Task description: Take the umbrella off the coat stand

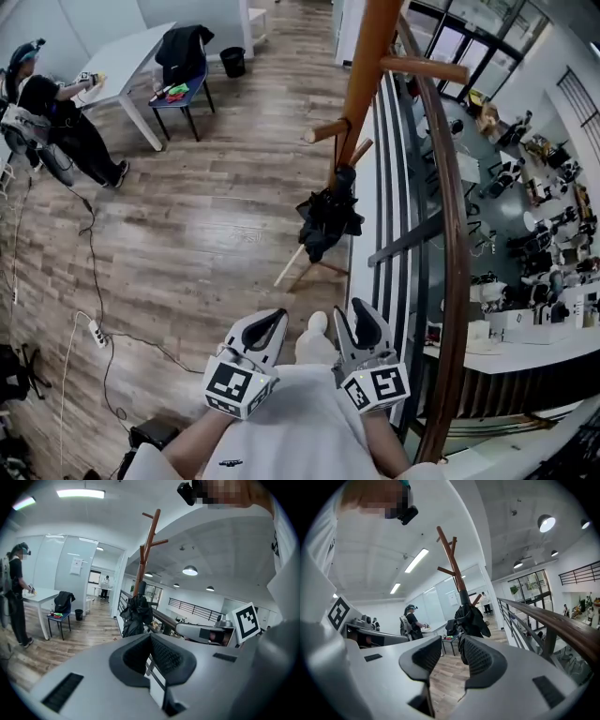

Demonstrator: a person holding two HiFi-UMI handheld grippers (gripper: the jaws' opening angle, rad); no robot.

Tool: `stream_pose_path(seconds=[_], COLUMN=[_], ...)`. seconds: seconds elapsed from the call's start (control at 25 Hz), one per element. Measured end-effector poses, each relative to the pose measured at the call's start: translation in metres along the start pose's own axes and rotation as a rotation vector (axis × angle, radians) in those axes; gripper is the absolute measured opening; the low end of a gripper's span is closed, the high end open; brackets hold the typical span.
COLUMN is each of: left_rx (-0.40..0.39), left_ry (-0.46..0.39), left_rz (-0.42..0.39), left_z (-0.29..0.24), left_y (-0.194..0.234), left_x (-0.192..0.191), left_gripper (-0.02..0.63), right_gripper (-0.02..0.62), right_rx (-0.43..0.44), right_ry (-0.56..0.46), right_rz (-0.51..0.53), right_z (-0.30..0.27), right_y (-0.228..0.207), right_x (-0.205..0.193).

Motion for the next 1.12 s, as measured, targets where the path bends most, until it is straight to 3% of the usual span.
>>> stream_pose_path(seconds=[0.36, 0.56, 0.72, 1.12], left_rx=[0.078, 0.054, 0.039, -0.001], left_ry=[-0.045, -0.036, -0.051, -0.075], left_rz=[0.057, 0.050, 0.062, 0.092], left_z=[-0.043, -0.054, -0.059, -0.059], left_y=[0.028, 0.034, 0.041, 0.058], left_x=[0.035, 0.034, 0.034, 0.034], left_gripper=[0.020, 0.020, 0.020, 0.020], right_gripper=[0.179, 0.181, 0.223, 0.258], right_rx=[0.042, 0.030, 0.021, -0.048], right_ry=[-0.031, -0.021, -0.005, -0.044], right_rz=[0.058, 0.076, 0.082, 0.058], right_z=[-0.045, -0.057, -0.071, -0.099], right_y=[-0.032, -0.029, -0.027, -0.034], right_x=[0.031, 0.031, 0.024, 0.026])
Point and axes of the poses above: the fingertips, and each gripper's own axes: z backward along the fingers, y to its left, x out of its top, the point moved 2 cm from there along z, backward along the fingers, and after that the axes turned 12 degrees about y, right-handed, at the moved point
